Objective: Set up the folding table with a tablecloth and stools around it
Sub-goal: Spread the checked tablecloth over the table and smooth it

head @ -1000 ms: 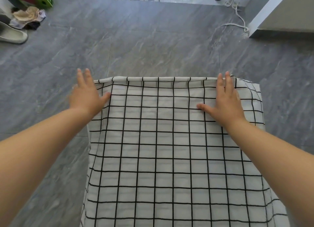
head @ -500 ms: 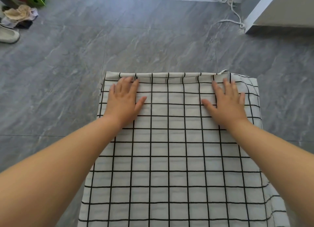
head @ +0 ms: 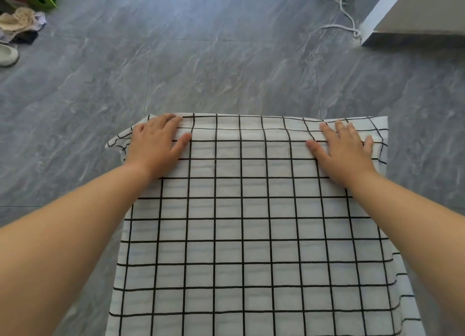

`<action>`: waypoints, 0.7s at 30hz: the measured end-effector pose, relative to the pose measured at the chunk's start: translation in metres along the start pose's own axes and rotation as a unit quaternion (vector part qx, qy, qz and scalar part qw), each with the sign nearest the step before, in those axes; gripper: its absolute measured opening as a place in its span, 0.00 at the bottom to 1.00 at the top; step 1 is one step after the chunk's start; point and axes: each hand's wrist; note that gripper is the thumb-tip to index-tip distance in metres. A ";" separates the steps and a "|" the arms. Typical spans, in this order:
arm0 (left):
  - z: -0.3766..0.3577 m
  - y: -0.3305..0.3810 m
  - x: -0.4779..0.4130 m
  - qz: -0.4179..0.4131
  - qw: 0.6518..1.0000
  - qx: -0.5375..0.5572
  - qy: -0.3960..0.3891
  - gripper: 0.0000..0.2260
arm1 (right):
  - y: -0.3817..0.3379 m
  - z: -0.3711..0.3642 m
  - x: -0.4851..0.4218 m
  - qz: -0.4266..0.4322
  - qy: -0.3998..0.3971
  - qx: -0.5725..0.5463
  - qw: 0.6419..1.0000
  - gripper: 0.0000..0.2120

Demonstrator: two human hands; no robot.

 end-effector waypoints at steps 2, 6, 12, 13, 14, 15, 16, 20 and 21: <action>-0.001 -0.007 0.002 -0.025 1.000 -0.013 -0.004 0.31 | 0.000 -0.003 0.000 -0.005 0.019 0.004 1.000 0.40; -0.002 -0.012 0.004 -0.046 0.998 -0.028 -0.028 0.32 | -0.025 -0.010 0.016 0.075 0.118 -0.009 0.990 0.39; 0.008 -0.021 0.010 -0.072 0.997 0.012 0.006 0.26 | -0.115 -0.044 0.055 0.200 0.085 -0.017 0.976 0.36; 0.011 -0.024 0.011 -0.078 0.997 0.018 0.013 0.25 | -0.125 -0.049 0.056 0.201 0.079 -0.010 0.976 0.35; 0.013 -0.028 0.013 -0.082 0.996 0.024 0.019 0.24 | -0.132 -0.053 0.055 0.200 0.073 -0.003 0.977 0.35; 0.015 -0.033 0.014 -0.081 0.996 0.029 0.024 0.21 | -0.136 -0.057 0.053 0.197 0.069 0.004 0.978 0.35; 0.016 -0.037 0.015 -0.077 0.996 0.034 0.028 0.19 | -0.138 -0.061 0.051 0.192 0.071 0.011 0.979 0.35; 0.018 -0.047 0.017 -0.092 0.993 0.042 0.055 0.19 | -0.140 -0.071 0.049 0.176 0.102 0.037 0.978 0.34; 0.019 -0.048 0.015 -0.088 0.993 0.048 0.065 0.19 | -0.139 -0.071 0.049 0.176 0.104 0.038 0.978 0.34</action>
Point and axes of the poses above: each hand's wrist, its own x-axis away from the middle knuckle, its own z-axis out of the back of the hand, y = z × x, and after that the axes turned 13 degrees about -y, right-handed
